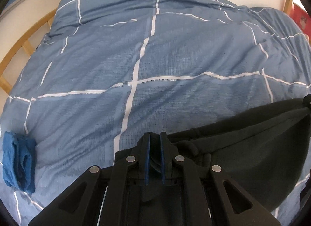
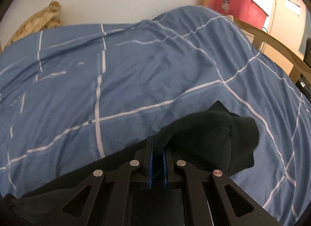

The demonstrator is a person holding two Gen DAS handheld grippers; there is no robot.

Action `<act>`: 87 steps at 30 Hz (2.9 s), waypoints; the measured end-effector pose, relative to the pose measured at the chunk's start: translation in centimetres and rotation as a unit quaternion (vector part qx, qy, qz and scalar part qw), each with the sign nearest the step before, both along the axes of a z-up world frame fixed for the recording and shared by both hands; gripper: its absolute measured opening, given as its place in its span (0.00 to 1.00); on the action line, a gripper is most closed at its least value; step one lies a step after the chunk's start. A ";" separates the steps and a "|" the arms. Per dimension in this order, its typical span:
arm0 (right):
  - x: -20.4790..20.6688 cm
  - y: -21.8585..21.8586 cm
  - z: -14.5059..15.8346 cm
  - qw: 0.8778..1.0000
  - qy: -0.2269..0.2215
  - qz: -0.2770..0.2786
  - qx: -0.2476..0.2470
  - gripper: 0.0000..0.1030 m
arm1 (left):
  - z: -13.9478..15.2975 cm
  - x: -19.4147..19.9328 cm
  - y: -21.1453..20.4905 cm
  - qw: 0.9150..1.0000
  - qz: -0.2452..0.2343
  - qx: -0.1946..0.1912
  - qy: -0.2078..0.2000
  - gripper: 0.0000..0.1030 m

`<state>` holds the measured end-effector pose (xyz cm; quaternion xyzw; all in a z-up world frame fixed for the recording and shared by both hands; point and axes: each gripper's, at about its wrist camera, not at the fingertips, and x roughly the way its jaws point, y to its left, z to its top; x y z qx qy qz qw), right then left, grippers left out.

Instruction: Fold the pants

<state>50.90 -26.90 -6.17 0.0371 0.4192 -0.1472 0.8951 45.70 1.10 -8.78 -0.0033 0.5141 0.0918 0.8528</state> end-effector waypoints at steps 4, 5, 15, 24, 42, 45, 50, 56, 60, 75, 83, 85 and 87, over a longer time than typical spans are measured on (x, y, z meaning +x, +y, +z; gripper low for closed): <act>0.9 0.4 -1.0 1.000 0.015 0.019 -0.008 0.16 | -0.1 0.2 -0.1 0.999 0.001 0.041 -0.016 0.45; 1.1 0.5 -1.1 0.999 0.018 0.026 -0.008 0.31 | 0.1 0.1 0.1 0.998 0.004 0.050 -0.023 0.57; -3.3 2.4 4.4 0.991 -0.054 0.120 -0.022 0.54 | 5.9 -4.0 -0.7 0.985 -0.016 0.105 -0.133 0.73; -10.4 -4.1 7.6 0.976 -0.145 0.161 -0.034 0.61 | 8.9 -11.6 -7.6 0.966 -0.079 0.066 -0.236 0.81; -9.2 -16.0 -1.8 0.981 -0.122 0.098 0.114 0.60 | 4.9 -8.7 -19.6 0.965 -0.048 0.007 -0.259 0.84; -8.9 -15.6 -2.7 0.980 -0.114 0.114 0.113 0.47 | 4.0 -8.0 -20.6 0.960 -0.064 0.024 -0.272 0.84; -8.5 -15.4 -2.9 0.977 -0.117 0.133 0.118 0.37 | 2.4 -7.5 -20.0 0.959 -0.089 0.006 -0.270 0.84; -7.7 -14.9 -2.1 0.981 -0.114 0.130 0.093 0.07 | 1.6 -6.7 -18.8 0.966 -0.087 -0.005 -0.244 0.84; -7.5 -14.7 -0.4 0.984 -0.115 0.122 0.058 0.07 | 1.9 -7.2 -18.9 0.961 -0.090 0.000 -0.262 0.86; -1.2 -15.3 -0.7 0.991 -0.047 0.072 -0.101 0.06 | 1.5 -6.8 -19.0 0.961 -0.090 0.002 -0.260 0.87; -6.2 -19.0 0.5 0.989 -0.147 -0.018 0.019 0.62 | 1.5 -6.7 -18.7 0.962 -0.088 -0.014 -0.257 0.87; -8.0 -20.1 0.0 0.985 -0.155 -0.049 0.055 0.62 | 1.7 -6.9 -18.8 0.961 -0.091 -0.014 -0.259 0.87; -9.6 -20.7 -0.9 0.983 -0.149 -0.088 0.068 0.61 | 1.8 -7.1 -19.0 0.960 -0.094 -0.012 -0.263 0.87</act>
